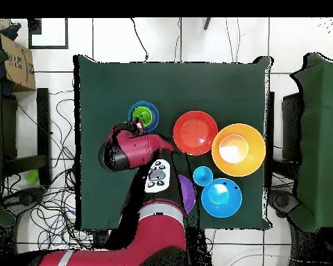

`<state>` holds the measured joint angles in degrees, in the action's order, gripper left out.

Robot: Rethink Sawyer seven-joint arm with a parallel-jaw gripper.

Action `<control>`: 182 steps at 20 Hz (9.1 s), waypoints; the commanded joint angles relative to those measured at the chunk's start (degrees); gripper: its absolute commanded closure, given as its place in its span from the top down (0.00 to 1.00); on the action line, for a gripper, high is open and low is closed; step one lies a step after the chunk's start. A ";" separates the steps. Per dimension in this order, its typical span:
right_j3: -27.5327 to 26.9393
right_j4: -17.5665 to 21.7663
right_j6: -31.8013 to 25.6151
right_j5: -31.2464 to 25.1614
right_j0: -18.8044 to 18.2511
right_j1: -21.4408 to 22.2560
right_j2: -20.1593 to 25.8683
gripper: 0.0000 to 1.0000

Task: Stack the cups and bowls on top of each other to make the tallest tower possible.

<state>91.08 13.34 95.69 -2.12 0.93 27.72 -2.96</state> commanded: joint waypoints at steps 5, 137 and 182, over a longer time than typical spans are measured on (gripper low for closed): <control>8.36 2.73 4.77 -1.50 -9.01 -1.80 14.07 0.00; 8.21 4.31 3.42 -2.82 -14.55 2.29 20.33 1.00; 5.90 2.19 4.65 -3.88 -11.89 1.71 19.54 1.00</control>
<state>98.02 15.62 95.68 0.71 -12.09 31.33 12.97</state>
